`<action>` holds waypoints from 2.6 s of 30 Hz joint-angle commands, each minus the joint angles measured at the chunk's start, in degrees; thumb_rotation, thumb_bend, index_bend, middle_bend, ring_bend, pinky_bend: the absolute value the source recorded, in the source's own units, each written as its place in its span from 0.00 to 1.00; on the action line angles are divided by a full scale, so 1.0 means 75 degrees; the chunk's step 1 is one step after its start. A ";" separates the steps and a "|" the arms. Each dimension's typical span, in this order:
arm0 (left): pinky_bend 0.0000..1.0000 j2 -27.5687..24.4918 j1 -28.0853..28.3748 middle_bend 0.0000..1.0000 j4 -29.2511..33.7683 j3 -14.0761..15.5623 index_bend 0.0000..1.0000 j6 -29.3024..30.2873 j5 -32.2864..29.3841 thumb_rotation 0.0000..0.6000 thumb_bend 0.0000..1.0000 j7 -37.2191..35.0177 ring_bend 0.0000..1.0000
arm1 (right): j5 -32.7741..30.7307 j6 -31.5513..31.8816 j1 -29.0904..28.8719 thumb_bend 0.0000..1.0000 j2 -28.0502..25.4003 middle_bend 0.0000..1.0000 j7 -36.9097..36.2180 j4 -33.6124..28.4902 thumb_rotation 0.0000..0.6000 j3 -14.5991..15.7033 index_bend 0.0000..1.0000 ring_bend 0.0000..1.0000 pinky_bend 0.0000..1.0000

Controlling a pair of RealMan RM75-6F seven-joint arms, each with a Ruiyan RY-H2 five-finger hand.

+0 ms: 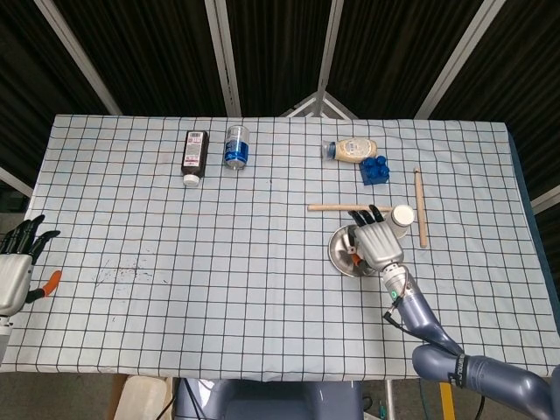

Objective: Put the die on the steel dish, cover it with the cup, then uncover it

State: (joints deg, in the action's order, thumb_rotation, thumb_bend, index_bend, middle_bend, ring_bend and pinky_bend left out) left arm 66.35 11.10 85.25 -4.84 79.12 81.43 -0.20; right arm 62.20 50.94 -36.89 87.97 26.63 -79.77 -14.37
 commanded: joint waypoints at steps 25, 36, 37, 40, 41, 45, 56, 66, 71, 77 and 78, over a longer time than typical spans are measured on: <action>0.10 0.0020 0.0024 0.00 -0.0024 -0.0014 0.19 -0.0050 -0.0060 1.00 0.47 0.0042 0.00 | -0.0512 -0.0311 -0.0365 0.23 0.0481 0.13 -0.0261 0.1032 1.00 0.0401 0.37 0.08 0.00; 0.10 0.0029 0.0033 0.00 -0.0043 -0.0028 0.19 -0.0063 -0.0091 1.00 0.47 0.0054 0.00 | -0.0610 0.0025 -0.0353 0.07 0.0374 0.11 -0.0040 0.0808 1.00 0.0422 0.25 0.07 0.00; 0.10 0.0031 0.0035 0.00 -0.0045 -0.0028 0.19 -0.0068 -0.0092 1.00 0.47 0.0055 0.00 | -0.0578 0.0076 -0.0346 0.07 0.0338 0.11 -0.0035 0.0749 1.00 0.0415 0.24 0.07 0.00; 0.10 0.0039 0.0048 0.00 -0.0036 -0.0015 0.19 -0.0089 -0.0071 1.00 0.47 0.0058 0.00 | -0.0341 0.0415 -0.0314 0.07 0.0116 0.11 -0.0052 0.0391 1.00 0.0329 0.24 0.07 0.00; 0.10 0.0041 0.0051 0.00 -0.0029 -0.0005 0.19 -0.0090 -0.0052 1.00 0.47 0.0065 0.00 | -0.0265 0.0537 -0.0305 0.07 0.0024 0.11 -0.0042 0.0275 1.00 0.0291 0.24 0.07 0.00; 0.10 0.0027 0.0031 0.00 -0.0005 0.0015 0.19 -0.0048 -0.0010 1.00 0.47 0.0061 0.00 | -0.0260 0.0758 -0.0287 0.07 -0.0233 0.11 -0.0058 0.0026 1.00 0.0123 0.24 0.07 0.00; 0.10 0.0018 0.0018 0.00 -0.0021 -0.0004 0.19 -0.0020 -0.0032 1.00 0.47 0.0035 0.00 | -0.1180 0.0360 -0.0295 0.07 -0.0825 0.12 -0.0218 0.0467 1.00 -0.0208 0.24 0.10 0.00; 0.10 0.0024 -0.0041 0.00 0.0009 -0.0059 0.20 0.0080 -0.0145 1.00 0.47 0.0134 0.00 | -0.1489 -0.0158 -0.0299 0.07 -0.0974 0.23 -0.0588 0.1091 1.00 -0.0147 0.25 0.10 0.00; 0.10 0.0052 -0.0001 0.00 0.0009 -0.0048 0.20 -0.0011 -0.0170 1.00 0.47 0.0228 0.00 | -0.1402 -0.0232 -0.0294 0.07 -0.0945 0.25 -0.0730 0.1164 1.00 -0.0063 0.25 0.11 0.00; 0.10 0.0068 0.0001 0.00 0.0010 -0.0060 0.20 -0.0012 -0.0197 1.00 0.47 0.0268 0.00 | -0.1321 -0.0279 -0.0333 0.07 -0.0842 0.28 -0.0857 0.1299 1.00 -0.0010 0.26 0.11 0.00; 0.10 0.0070 0.0001 0.00 0.0008 -0.0064 0.20 -0.0009 -0.0200 1.00 0.47 0.0273 0.00 | -0.1314 -0.0290 -0.0341 0.07 -0.0819 0.28 -0.0885 0.1335 1.00 -0.0007 0.28 0.12 0.00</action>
State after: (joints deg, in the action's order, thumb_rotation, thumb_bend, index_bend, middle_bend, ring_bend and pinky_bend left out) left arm 66.87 11.11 85.31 -5.31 79.04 79.93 1.83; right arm 52.28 48.84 -39.38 81.69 20.12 -69.93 -14.45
